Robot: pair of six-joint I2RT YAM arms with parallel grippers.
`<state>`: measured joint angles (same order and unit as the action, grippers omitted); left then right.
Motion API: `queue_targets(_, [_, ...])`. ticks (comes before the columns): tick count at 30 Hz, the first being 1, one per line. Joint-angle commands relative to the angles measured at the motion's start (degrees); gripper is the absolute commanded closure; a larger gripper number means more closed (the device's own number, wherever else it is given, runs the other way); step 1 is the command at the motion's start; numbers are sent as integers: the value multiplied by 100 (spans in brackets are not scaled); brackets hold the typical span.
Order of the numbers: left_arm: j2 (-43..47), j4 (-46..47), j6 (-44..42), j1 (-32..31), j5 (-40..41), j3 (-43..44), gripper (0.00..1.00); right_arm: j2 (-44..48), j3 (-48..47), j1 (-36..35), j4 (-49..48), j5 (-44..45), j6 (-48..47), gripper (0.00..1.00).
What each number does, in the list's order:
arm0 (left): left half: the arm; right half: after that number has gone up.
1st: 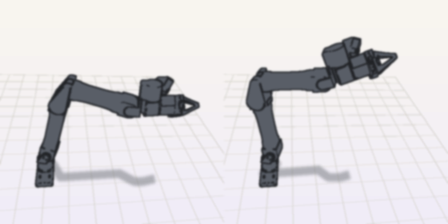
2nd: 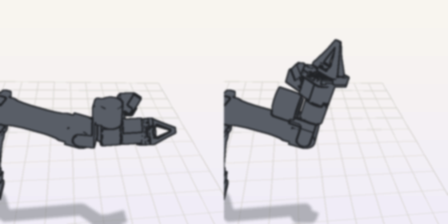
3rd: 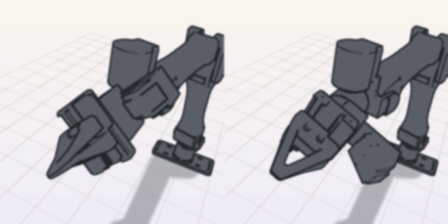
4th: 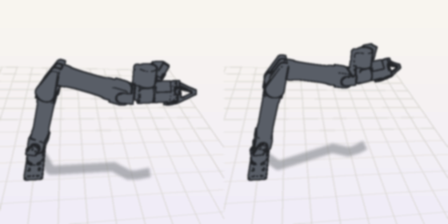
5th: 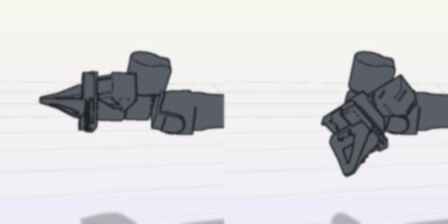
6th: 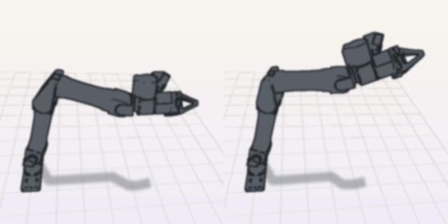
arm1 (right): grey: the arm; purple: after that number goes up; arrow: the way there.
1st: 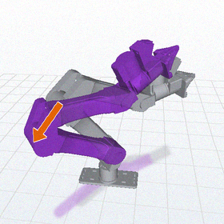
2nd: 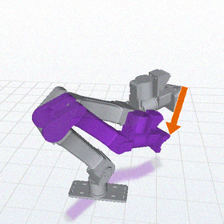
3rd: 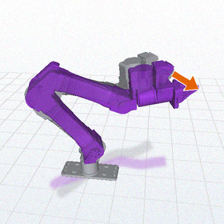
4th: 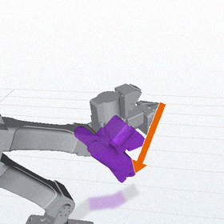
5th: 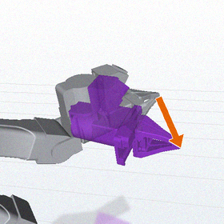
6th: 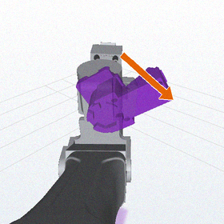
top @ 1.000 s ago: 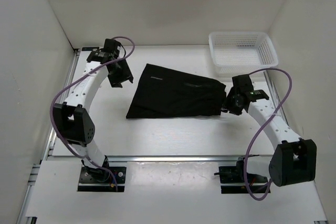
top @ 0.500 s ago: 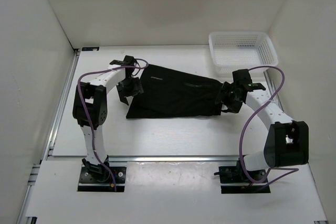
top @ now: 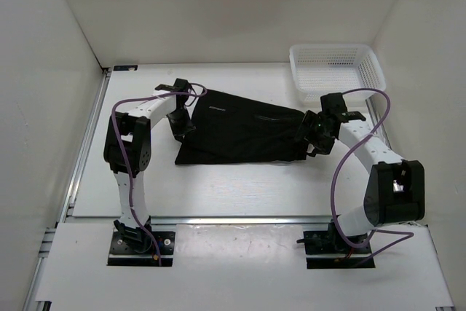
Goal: Fold and stack the shorts
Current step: Fold the shorts
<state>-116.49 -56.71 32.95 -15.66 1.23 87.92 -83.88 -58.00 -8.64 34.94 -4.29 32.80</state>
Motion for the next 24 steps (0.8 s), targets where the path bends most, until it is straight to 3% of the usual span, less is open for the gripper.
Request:
queue_targets(1, [48, 72, -25, -34, 123, 94, 69, -24, -291, 21, -40, -71, -89, 17])
queue_targets(4, [47, 72, -25, -34, 184, 94, 90, -24, -344, 73, -40, -71, -89, 16])
queue_targets(16, [539, 19, 27, -34, 290, -20, 88, -577, -801, 126, -92, -265, -195, 0])
queue_targets(18, [601, 19, 27, -34, 290, -82, 68, -664, -862, 126, -92, -213, -247, 0])
queue_targets(19, [601, 19, 27, -34, 237, -152, 52, -778, -862, 126, -92, -212, -247, 0])
queue_targets(20, [540, 19, 27, -34, 237, -222, 30, -840, -915, 126, -92, -212, -300, 0])
queue_targets(24, [233, 142, -87, -34, 123, -275, 28, -1095, -1021, 126, -145, -326, -300, 1])
